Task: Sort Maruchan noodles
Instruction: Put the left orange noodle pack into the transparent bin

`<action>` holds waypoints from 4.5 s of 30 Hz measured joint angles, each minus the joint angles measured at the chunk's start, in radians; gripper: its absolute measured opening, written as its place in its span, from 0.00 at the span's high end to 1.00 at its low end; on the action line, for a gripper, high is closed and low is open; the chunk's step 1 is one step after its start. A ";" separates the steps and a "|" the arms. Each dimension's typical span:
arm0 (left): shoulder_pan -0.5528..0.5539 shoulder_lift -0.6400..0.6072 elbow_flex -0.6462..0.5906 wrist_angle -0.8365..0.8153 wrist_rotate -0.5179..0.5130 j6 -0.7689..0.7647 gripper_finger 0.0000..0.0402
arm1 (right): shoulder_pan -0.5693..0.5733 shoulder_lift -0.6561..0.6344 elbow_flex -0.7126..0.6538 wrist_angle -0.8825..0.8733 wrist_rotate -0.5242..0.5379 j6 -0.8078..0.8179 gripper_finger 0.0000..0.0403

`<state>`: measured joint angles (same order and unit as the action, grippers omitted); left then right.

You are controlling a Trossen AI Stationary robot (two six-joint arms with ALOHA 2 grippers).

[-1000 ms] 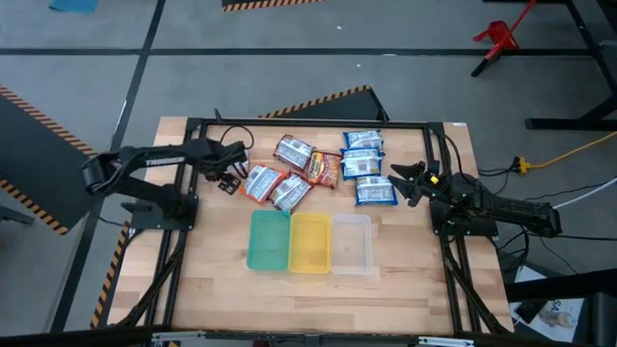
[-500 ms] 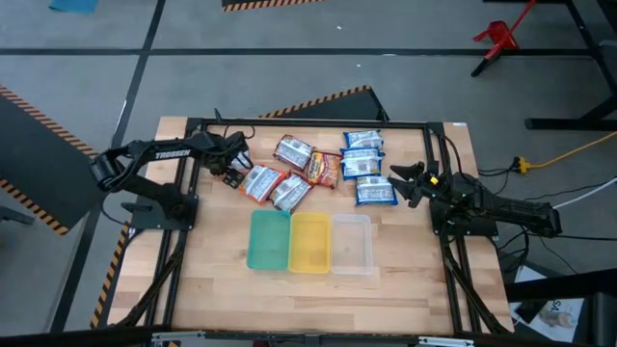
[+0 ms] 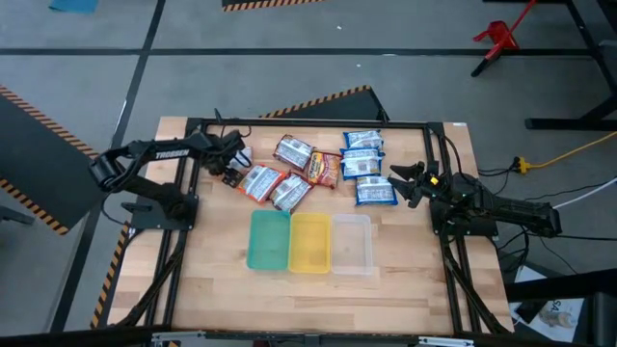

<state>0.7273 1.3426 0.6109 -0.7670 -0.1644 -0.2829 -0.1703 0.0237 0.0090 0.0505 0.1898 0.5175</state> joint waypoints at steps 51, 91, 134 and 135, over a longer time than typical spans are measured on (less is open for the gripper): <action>0.116 0.045 -0.037 0.167 0.036 0.017 0.98 | 0.000 0.000 0.000 0.002 0.019 0.001 0.24; -0.431 -0.484 -0.036 0.257 0.266 -0.023 0.99 | 0.000 0.000 0.000 0.000 0.019 -0.002 0.24; -0.708 0.472 0.999 0.201 0.210 0.889 0.99 | 0.000 0.000 0.000 -0.002 0.019 -0.003 0.24; -0.708 0.493 1.017 0.201 0.210 0.867 0.99 | 0.000 0.000 0.000 -0.002 0.019 -0.003 0.24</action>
<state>0.0193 1.8355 1.6278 -0.5655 0.0452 0.5844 -0.1703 0.0235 0.0086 0.0490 0.2092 0.5144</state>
